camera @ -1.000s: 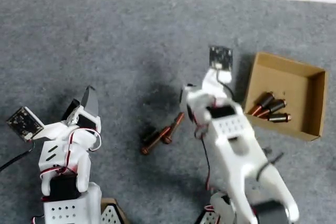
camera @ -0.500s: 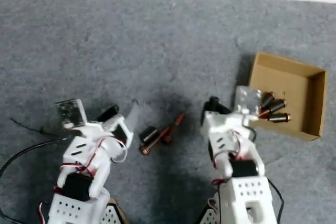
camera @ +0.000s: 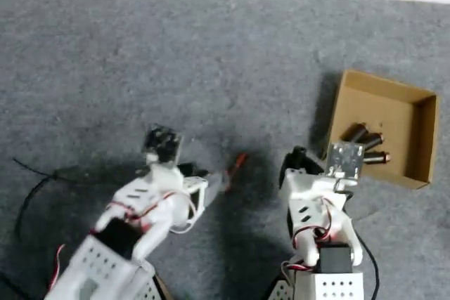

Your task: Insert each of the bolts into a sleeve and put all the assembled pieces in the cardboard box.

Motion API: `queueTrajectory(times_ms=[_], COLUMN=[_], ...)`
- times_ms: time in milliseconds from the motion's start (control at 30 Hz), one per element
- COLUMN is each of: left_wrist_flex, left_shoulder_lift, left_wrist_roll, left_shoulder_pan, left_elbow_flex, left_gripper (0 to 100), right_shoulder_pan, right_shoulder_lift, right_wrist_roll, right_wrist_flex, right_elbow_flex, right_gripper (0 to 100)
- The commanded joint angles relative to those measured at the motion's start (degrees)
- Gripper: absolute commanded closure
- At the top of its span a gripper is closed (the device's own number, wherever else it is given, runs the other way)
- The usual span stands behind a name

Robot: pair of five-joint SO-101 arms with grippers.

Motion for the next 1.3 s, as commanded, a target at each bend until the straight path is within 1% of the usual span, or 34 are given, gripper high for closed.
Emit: queueTrajectory(times_ms=[0, 67, 200, 433, 533, 700, 767, 1067, 1200, 1267], left_wrist_flex=[0.26, 0.26, 0.26, -0.35, -4.31, -14.33, -16.09, -16.00, -12.75, -12.13], left_shoulder_lift=[15.60, 22.46, 31.69, 34.33, 34.59, 34.59, 34.59, 34.59, 34.59, 34.59], left_wrist_roll=[-1.32, -1.76, -6.42, -6.95, -6.95, -6.95, -6.95, -6.95, -7.03, -8.79], left_shoulder_pan=[1.19, 1.19, 1.19, 1.27, 1.10, 1.19, 1.19, 2.24, 4.88, 5.32], left_elbow_flex=[-7.34, -9.19, -10.77, -10.77, -9.54, -4.70, -3.91, -3.56, -3.91, -3.91], left_gripper=[81, 81, 81, 81, 81, 81, 81, 81, 81, 81], right_shoulder_pan=[0.66, 0.66, 0.66, 0.66, 0.66, 0.66, 0.66, 0.66, 0.66, 0.66], right_shoulder_lift=[-0.04, -0.04, -0.04, -0.04, -0.04, -0.04, -0.04, -0.04, -0.04, -0.04], right_wrist_roll=[0.70, 0.79, 0.79, 0.79, 0.79, 0.79, 0.79, 0.79, 0.79, 0.79], right_wrist_flex=[0.13, 0.13, 0.13, 0.13, 0.13, 0.13, 0.13, 0.13, 0.04, 0.04], right_elbow_flex=[-0.84, -0.84, -0.84, -0.92, -0.92, -0.92, -0.92, -0.92, -0.92, -0.92], right_gripper=[99.5, 99.5, 99.5, 99.5, 99.5, 99.5, 99.5, 99.5, 99.5, 99.5])
